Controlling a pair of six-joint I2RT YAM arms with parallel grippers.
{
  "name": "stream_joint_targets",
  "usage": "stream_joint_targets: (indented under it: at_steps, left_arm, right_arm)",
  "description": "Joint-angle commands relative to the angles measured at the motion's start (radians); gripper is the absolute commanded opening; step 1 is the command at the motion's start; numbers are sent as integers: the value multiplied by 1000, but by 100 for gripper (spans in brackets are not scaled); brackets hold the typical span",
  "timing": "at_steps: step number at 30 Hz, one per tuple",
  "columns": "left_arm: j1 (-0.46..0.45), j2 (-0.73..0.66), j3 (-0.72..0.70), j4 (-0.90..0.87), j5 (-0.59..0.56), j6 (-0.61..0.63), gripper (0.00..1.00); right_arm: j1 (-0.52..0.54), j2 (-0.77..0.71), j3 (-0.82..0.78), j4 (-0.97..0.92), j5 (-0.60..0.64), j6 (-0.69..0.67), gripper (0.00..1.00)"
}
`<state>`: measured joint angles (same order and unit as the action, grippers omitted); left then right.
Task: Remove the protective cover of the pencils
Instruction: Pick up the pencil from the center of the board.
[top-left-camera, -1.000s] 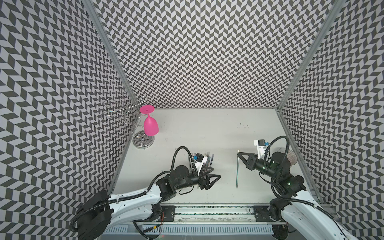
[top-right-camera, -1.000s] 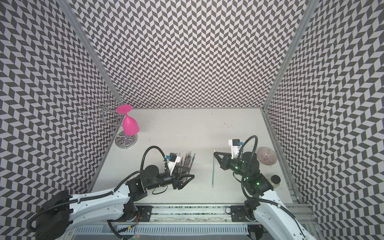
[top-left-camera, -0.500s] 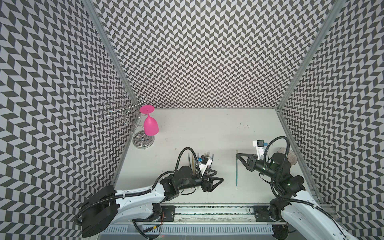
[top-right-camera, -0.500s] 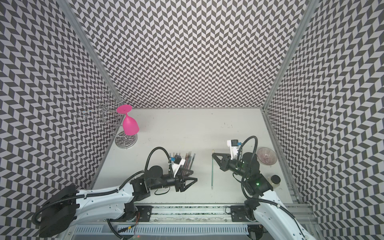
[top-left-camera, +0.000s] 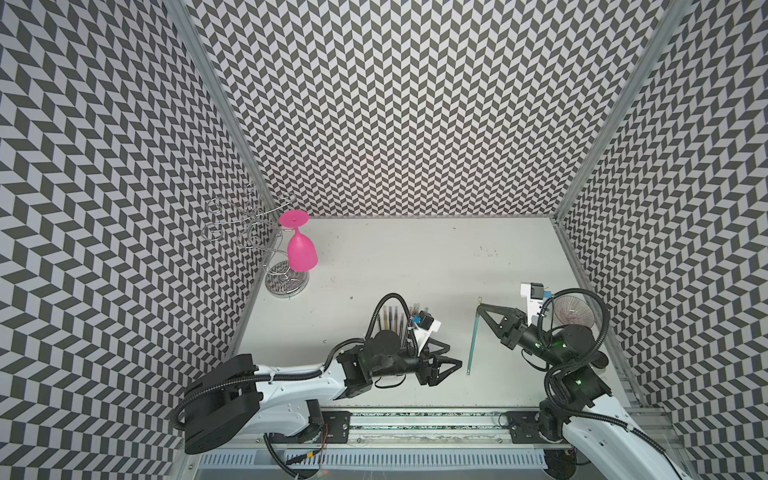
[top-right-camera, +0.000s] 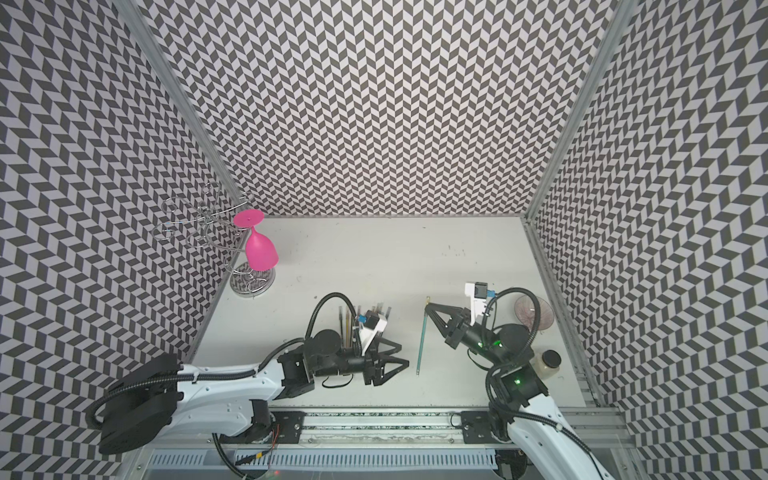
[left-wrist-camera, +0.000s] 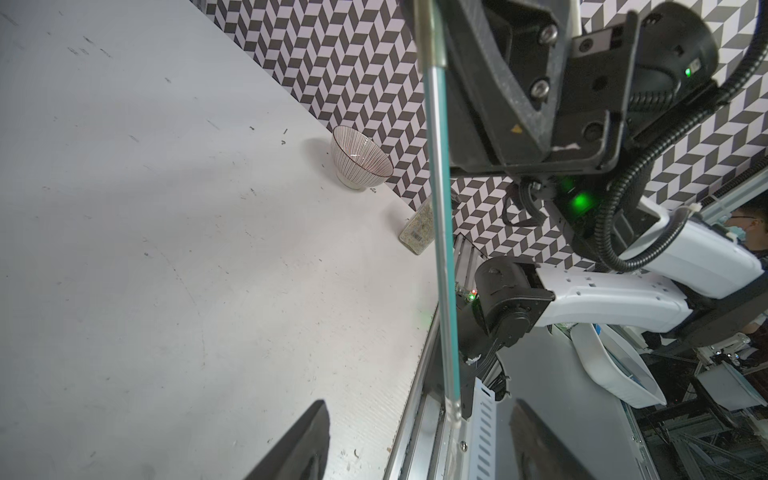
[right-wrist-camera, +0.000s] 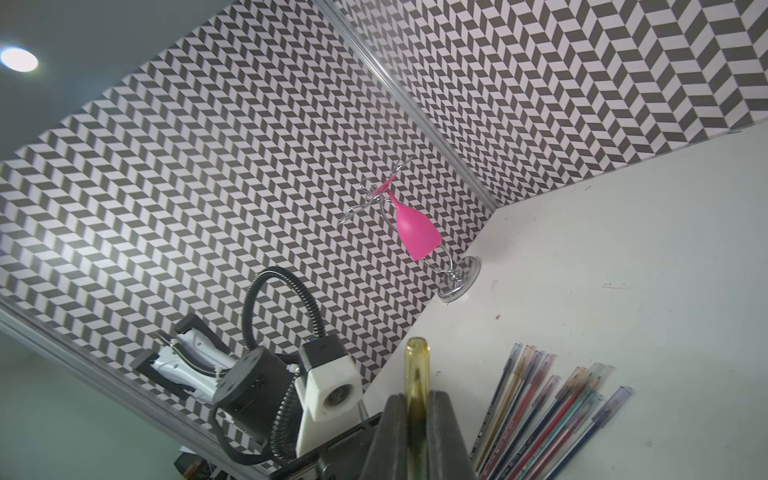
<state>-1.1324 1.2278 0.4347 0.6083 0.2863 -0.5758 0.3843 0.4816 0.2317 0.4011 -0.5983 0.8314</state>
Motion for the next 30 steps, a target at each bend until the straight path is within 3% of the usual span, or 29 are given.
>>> stream_joint_targets:
  at_steps: [1, 24, 27, 30]
  left_arm:
    - [-6, 38, 50, 39, 14, 0, 66]
    - [-7, 148, 127, 85, 95, -1, 41]
    - [-6, 154, 128, 90, 101, -2, 28]
    - [-6, 155, 126, 90, 111, 2, 0]
  right_arm:
    - [7, -18, -2, 182, 15, 85, 0]
    - [39, 58, -56, 324, 77, 110, 0]
    - [42, 58, -60, 324, 86, 112, 0]
    - [43, 58, -60, 303, 90, 108, 0]
